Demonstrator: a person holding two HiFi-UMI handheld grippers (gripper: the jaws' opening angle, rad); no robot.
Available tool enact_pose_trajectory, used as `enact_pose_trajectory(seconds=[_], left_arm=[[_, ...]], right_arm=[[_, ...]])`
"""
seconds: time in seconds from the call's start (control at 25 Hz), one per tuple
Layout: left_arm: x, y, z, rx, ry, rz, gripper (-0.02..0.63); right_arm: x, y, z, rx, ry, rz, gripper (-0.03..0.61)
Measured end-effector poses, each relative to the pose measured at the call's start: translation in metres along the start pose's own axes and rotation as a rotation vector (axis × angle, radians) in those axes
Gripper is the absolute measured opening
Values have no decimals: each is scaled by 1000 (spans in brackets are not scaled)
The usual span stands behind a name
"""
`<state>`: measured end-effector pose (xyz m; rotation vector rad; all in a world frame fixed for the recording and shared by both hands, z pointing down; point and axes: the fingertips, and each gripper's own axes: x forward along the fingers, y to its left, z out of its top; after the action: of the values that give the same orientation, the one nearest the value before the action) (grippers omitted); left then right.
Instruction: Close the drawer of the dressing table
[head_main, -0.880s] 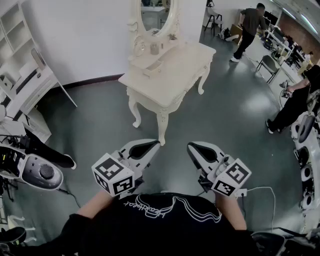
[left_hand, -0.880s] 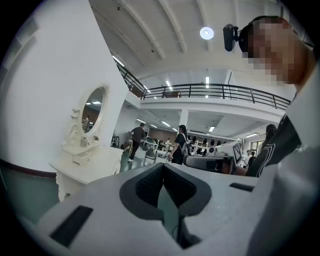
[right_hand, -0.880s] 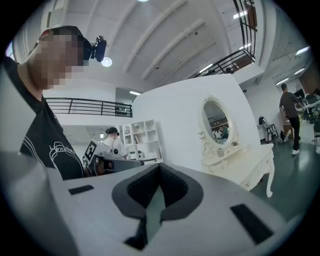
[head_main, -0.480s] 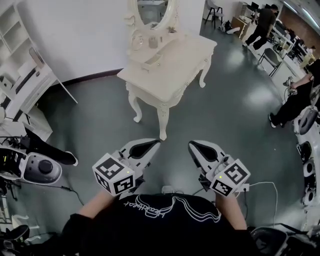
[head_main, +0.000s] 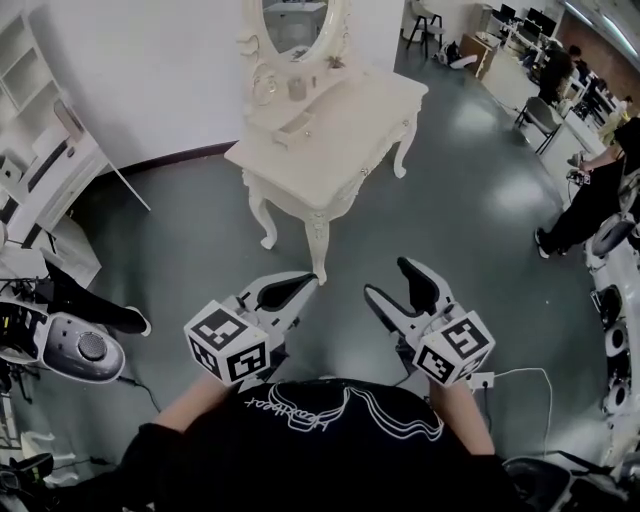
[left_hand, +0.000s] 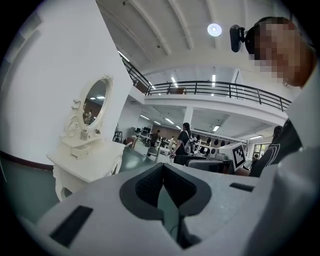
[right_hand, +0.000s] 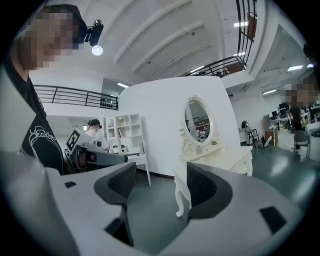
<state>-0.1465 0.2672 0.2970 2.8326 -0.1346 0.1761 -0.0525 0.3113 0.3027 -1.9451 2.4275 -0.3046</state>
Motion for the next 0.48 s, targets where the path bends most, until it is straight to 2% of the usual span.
enact_pose_trajectory(seconds=[0.16,0.32,0.48], left_arm=[[17,-1,7,35,-8,16,5],[35,1,7,32,-22,29,3],[45,5,5,34,-17,26,4]], right_arm=[[-1,-15,3,-39,7,12,336],[0,-25,-2,-58,37,63,308],[5,-35,-4,-64,50,76,309]])
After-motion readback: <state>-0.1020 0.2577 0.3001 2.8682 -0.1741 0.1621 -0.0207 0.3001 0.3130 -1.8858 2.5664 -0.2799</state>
